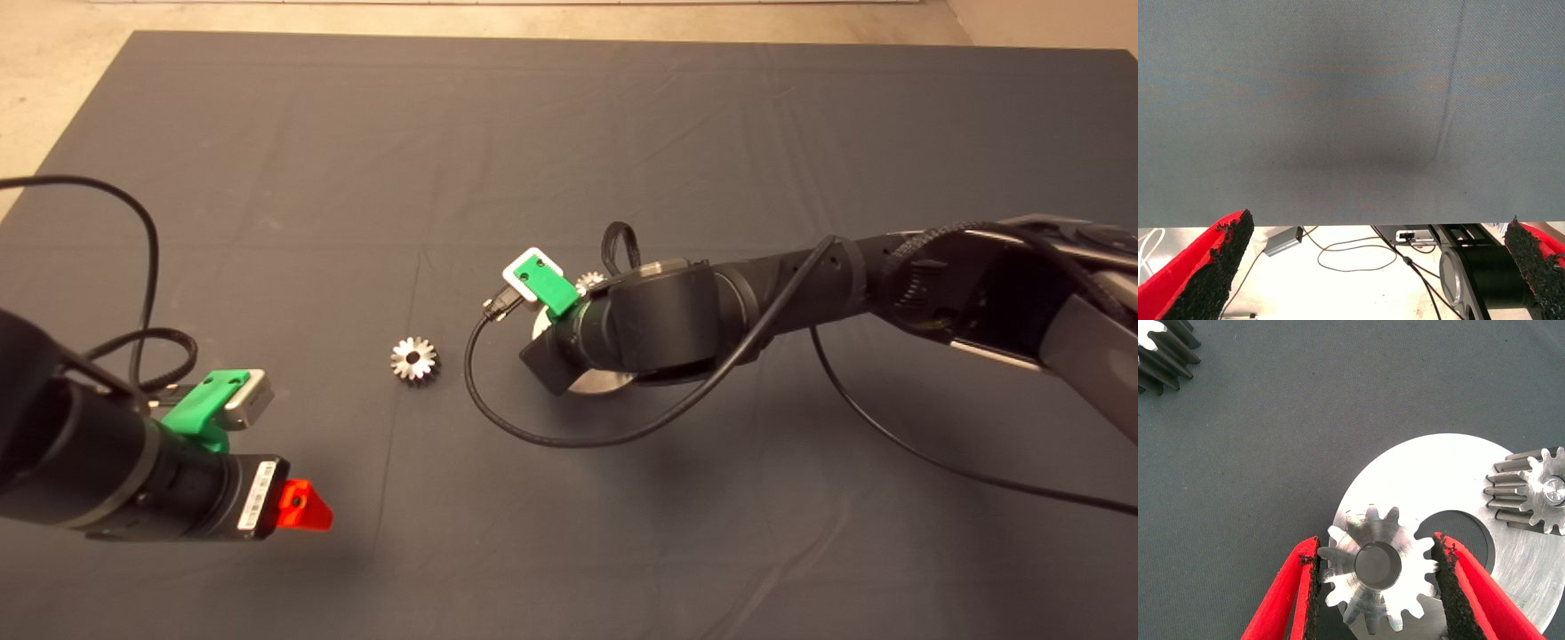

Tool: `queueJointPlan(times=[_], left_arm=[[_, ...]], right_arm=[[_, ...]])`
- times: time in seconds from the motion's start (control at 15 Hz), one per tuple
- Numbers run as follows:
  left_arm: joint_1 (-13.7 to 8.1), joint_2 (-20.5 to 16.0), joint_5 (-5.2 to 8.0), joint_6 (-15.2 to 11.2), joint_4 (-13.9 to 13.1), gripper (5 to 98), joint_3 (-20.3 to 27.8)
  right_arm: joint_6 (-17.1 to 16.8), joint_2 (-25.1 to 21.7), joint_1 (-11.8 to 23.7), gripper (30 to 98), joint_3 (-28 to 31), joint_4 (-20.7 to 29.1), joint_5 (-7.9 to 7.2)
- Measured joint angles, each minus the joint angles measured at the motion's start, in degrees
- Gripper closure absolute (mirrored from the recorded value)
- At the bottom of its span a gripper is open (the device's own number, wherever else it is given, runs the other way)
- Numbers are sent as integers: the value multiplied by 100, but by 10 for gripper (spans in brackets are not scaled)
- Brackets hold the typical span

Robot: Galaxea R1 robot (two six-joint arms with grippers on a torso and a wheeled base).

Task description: Remove an incorrectly installed larger gear and replace it with the correct smaller gear

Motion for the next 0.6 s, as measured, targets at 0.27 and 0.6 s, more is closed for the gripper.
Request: queueJointPlan(times=[0.27, 0.6], left_arm=[[0, 1, 0, -1, 0, 61, 0], [0, 0, 0, 0, 0, 61, 0]], right_arm=[[-2, 2, -2, 896, -20, -2, 5], [-2, 13, -2, 900, -67, -5, 22]])
